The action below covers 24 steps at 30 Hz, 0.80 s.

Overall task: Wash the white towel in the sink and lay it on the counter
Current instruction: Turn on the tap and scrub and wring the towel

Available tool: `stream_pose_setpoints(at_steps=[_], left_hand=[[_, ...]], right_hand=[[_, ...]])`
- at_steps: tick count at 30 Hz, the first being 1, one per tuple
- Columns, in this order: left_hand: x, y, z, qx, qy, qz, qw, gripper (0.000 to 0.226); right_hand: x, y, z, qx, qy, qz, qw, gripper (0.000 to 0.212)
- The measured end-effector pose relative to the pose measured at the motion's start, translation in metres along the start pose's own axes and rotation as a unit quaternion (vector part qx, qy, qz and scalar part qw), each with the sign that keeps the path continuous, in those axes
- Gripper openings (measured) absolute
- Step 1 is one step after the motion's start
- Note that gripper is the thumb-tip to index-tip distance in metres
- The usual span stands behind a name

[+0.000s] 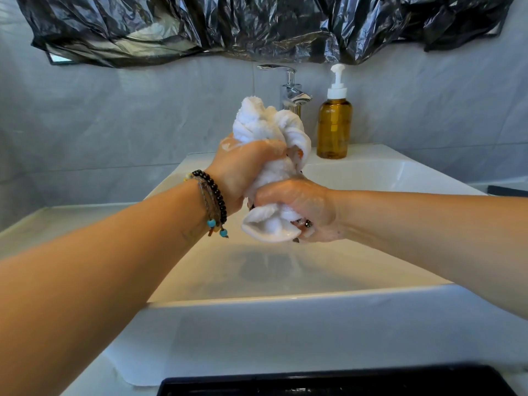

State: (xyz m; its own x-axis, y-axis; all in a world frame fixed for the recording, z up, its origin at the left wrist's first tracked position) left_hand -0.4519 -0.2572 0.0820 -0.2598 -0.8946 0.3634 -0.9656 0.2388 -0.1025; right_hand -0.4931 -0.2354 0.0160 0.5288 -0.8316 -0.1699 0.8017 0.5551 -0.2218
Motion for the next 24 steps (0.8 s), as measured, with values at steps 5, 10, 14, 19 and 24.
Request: stream_pose_setpoints(at_steps=[5, 10, 14, 19, 24], left_hand=[[0.001, -0.001, 0.003, -0.016, -0.003, -0.003, 1.0, 0.039], [0.006, -0.004, 0.004, -0.02, 0.006, -0.006, 1.0, 0.024], [0.007, -0.006, 0.006, -0.068, -0.002, -0.008, 0.998, 0.021], [0.002, 0.013, 0.012, -0.1, -0.024, 0.068, 0.992, 0.013], [-0.022, 0.054, 0.022, -0.093, -0.069, 0.229, 0.966, 0.015]], right_hand=[[0.001, -0.009, -0.009, 0.006, 0.013, -0.005, 1.0, 0.01], [0.006, -0.022, -0.012, 0.007, 0.023, 0.007, 1.0, 0.006], [-0.02, -0.034, -0.008, 0.046, 0.066, 0.102, 0.992, 0.022], [-0.023, -0.088, 0.021, 0.092, -0.072, -0.04, 0.992, 0.073], [-0.028, -0.082, 0.062, 0.037, -0.192, -0.138, 0.971, 0.056]])
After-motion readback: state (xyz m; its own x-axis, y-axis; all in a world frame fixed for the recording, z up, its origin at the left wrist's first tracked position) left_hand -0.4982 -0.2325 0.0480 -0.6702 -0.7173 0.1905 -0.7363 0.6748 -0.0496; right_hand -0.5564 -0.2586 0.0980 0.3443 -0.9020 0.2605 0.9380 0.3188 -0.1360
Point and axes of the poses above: each hand's wrist, its own x-axis towards the middle knuckle, its own y-axis out of the palm, z = x × y, the point moved 10 cm from there along x, towards the middle knuckle, and after that the axes turned 5 degrees about y, right-handed, at the moved point
